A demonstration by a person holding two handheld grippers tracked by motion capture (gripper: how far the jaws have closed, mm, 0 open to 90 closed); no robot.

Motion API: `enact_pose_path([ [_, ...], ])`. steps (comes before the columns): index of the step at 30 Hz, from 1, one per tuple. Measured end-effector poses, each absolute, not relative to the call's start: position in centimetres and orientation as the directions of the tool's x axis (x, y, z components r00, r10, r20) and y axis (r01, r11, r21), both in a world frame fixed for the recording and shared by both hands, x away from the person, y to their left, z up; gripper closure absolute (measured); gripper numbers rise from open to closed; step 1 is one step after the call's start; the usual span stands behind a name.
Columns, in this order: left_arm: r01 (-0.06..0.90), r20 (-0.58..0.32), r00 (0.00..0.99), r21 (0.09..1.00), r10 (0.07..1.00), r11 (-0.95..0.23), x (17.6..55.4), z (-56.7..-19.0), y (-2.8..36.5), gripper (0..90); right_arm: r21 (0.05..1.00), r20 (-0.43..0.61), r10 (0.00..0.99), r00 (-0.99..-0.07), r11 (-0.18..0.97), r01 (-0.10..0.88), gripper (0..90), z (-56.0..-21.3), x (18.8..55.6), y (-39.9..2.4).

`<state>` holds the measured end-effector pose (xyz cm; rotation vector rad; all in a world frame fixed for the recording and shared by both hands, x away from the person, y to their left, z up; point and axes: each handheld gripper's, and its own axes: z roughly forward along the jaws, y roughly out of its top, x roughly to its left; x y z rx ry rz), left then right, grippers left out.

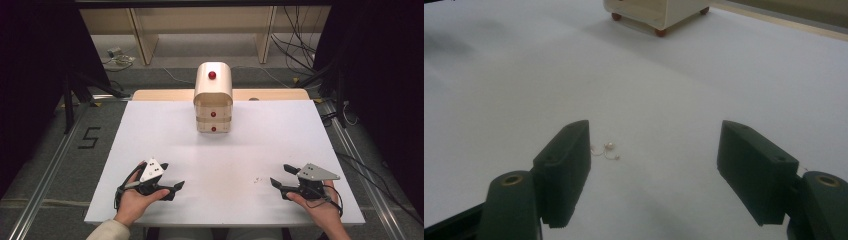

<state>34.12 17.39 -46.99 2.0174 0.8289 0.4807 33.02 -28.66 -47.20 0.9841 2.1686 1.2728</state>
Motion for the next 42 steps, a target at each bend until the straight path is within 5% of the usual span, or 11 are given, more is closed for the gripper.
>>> enact_pose_path([
  [25, 0.361, 0.031, 0.708, 0.843, 0.706, -0.399, 34.0, -47.1, 17.0, 16.7, 0.899, -0.064, 0.779, -0.624, 0.317, 0.303, 36.2, -47.0, 33.2, -27.8],
  [42, 0.360, 0.032, 0.712, 0.841, 0.702, -0.404, 33.8, -47.1, 17.1, 17.1, 0.918, -0.103, 0.769, -0.631, 0.317, 0.237, 38.6, -46.0, 35.2, -22.6],
])
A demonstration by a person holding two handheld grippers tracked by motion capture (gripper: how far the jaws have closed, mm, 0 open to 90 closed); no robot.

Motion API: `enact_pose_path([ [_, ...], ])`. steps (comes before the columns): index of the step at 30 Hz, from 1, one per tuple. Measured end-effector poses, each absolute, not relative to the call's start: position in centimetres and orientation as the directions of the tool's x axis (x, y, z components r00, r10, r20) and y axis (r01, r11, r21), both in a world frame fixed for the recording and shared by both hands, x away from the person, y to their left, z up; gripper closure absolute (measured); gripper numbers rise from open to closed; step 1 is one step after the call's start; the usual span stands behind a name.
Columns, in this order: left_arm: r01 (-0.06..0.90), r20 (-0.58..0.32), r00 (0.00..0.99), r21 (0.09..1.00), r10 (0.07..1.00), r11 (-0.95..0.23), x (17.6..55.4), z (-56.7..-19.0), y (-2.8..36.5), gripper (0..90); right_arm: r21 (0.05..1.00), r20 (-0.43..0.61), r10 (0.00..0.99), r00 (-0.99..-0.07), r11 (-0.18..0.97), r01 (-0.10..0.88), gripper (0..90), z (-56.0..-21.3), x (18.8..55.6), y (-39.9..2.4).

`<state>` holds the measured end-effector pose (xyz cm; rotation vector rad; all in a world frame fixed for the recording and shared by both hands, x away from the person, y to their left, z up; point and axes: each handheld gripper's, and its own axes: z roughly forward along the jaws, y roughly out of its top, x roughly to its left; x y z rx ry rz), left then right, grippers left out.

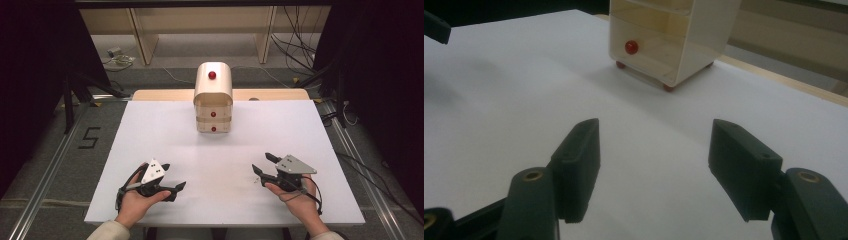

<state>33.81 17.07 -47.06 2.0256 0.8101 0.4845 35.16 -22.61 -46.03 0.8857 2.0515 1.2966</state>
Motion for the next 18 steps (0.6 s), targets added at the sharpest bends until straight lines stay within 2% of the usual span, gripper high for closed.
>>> enact_pose_path([
  [18, 0.363, 0.030, 0.714, 0.838, 0.699, -0.407, 33.8, -47.3, 17.1, 16.6, 0.921, -0.150, 0.762, -0.631, 0.340, 0.192, 43.0, -45.4, 38.6, -15.6],
])
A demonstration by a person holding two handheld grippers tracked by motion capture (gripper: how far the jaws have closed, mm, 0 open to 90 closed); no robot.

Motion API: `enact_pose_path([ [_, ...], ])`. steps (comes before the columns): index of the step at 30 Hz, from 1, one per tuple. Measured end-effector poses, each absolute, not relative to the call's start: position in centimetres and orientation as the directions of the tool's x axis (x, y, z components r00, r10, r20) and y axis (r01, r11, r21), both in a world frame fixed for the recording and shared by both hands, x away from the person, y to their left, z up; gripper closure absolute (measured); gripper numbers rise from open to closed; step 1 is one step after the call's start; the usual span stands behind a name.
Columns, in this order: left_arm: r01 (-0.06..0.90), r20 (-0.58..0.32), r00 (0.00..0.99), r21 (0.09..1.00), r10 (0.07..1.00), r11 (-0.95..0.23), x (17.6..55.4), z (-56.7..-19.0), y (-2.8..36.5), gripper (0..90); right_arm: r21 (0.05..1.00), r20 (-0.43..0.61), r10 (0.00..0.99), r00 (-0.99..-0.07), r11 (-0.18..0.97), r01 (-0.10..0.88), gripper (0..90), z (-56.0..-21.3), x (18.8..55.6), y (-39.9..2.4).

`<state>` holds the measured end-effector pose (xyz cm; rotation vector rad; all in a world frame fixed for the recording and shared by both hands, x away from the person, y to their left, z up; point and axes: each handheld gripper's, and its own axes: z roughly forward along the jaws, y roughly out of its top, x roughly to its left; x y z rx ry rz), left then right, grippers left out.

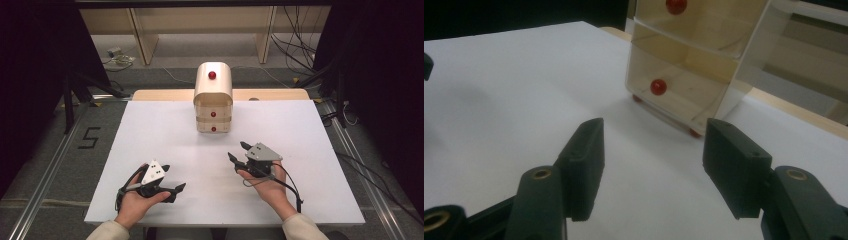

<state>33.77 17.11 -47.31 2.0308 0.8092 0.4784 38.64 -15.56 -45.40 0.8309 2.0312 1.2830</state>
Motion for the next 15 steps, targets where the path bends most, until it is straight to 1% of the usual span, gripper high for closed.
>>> enact_pose_path([
  [8, 0.364, 0.029, 0.713, 0.839, 0.700, -0.405, 33.8, -47.4, 17.1, 16.5, 0.932, -0.156, 0.787, -0.597, 0.318, 0.176, 44.7, -44.3, 40.6, -13.1],
  [15, 0.363, 0.030, 0.717, 0.837, 0.696, -0.410, 33.7, -47.3, 17.1, 16.5, 0.943, -0.166, 0.823, -0.543, 0.293, 0.156, 48.3, -43.3, 42.5, -11.4],
])
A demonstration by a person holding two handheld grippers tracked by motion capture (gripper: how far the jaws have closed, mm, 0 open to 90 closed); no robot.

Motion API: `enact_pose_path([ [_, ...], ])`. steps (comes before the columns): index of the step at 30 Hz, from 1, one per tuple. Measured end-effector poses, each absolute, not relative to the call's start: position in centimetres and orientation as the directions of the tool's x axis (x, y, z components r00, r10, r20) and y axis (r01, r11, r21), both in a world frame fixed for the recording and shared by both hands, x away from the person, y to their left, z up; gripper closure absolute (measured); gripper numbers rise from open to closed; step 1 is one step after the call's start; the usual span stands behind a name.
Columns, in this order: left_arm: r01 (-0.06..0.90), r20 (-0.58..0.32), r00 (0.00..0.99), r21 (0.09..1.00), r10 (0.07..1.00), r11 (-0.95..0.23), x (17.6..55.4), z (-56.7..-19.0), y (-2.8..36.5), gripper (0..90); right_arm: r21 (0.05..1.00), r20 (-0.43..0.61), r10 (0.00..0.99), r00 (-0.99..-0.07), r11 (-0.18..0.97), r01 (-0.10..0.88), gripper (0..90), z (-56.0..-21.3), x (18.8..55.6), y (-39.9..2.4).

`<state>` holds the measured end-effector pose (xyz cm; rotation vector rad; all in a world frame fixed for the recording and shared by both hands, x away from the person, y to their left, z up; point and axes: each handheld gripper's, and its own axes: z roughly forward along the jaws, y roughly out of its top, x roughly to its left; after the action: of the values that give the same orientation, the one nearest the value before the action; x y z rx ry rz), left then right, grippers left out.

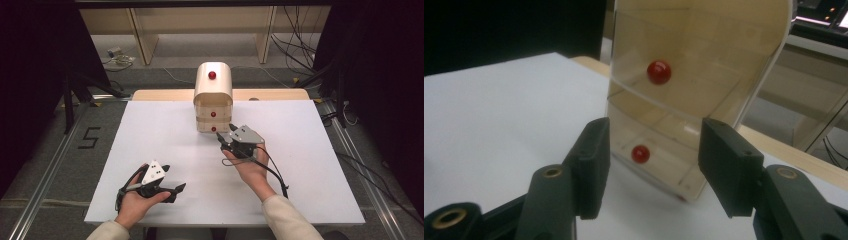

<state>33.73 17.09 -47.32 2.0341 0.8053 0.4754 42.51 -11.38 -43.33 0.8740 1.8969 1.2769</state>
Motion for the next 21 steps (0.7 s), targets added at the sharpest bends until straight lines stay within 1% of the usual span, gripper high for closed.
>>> enact_pose_path([
  [4, 0.361, 0.029, 0.716, 0.840, 0.698, -0.405, 33.7, -47.3, 17.1, 16.5, 0.951, -0.174, 0.841, -0.512, 0.278, 0.134, 52.1, -43.3, 43.7, -9.9],
  [10, 0.363, 0.025, 0.718, 0.840, 0.696, -0.404, 33.8, -47.3, 17.1, 16.5, 0.957, -0.168, 0.866, -0.471, 0.259, 0.134, 54.5, -43.6, 44.7, -8.2],
  [15, 0.362, 0.024, 0.717, 0.841, 0.696, -0.402, 33.8, -47.3, 17.1, 16.5, 0.962, -0.161, 0.885, -0.437, 0.240, 0.129, 56.8, -43.8, 45.2, -7.5],
  [17, 0.362, 0.024, 0.718, 0.841, 0.695, -0.402, 33.8, -47.2, 17.2, 16.5, 0.965, -0.160, 0.899, -0.407, 0.229, 0.126, 58.3, -43.8, 45.5, -7.0],
  [21, 0.359, 0.025, 0.717, 0.843, 0.697, -0.399, 33.8, -47.2, 17.2, 16.6, 0.967, -0.156, 0.909, -0.387, 0.221, 0.128, 60.1, -43.8, 45.9, -6.5],
])
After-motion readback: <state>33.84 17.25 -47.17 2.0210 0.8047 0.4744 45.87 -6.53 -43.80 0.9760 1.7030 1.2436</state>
